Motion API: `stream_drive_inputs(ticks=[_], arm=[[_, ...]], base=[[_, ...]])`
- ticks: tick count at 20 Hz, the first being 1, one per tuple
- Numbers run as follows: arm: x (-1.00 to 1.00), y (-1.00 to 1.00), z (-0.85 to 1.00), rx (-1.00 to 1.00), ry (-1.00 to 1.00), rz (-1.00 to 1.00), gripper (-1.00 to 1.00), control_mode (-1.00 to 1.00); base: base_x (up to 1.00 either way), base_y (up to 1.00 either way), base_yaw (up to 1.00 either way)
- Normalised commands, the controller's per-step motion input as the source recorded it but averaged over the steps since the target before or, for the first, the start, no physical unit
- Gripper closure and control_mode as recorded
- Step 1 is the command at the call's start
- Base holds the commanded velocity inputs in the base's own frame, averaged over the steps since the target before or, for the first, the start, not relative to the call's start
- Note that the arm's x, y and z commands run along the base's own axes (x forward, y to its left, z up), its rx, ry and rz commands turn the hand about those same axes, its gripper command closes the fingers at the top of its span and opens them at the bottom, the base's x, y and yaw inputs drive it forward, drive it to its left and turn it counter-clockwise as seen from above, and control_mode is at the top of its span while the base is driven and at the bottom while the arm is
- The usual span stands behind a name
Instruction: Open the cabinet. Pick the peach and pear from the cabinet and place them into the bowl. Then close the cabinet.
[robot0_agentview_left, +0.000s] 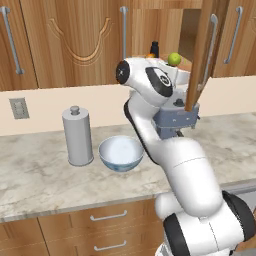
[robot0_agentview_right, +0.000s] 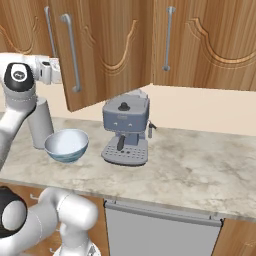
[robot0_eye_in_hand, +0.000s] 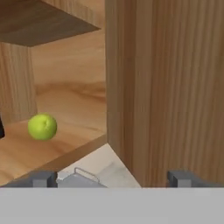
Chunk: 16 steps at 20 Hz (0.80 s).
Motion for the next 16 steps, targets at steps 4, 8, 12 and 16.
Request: stream_drive_inputs(ticks=[4,8,12,16], arm=[[-0.28,-1.0,0.0,0.21,0.07,-0.07,-1.0,-1.0],[-0.58,-1.0,-0.03,0.21,0.01,-0.1,-1.0,-1.0],[-0.12,-0.86,-0.26,0.03,0.0,0.02,-1.0,-1.0],[-0.09,0.19,-0.31,-0.15,-0.01,0.12,-1.0,-1.0]], base=[[0.0,0.0,0.0],[0.0,0.0,0.0],[0.0,0.0,0.0],[0.0,0.0,0.0]])
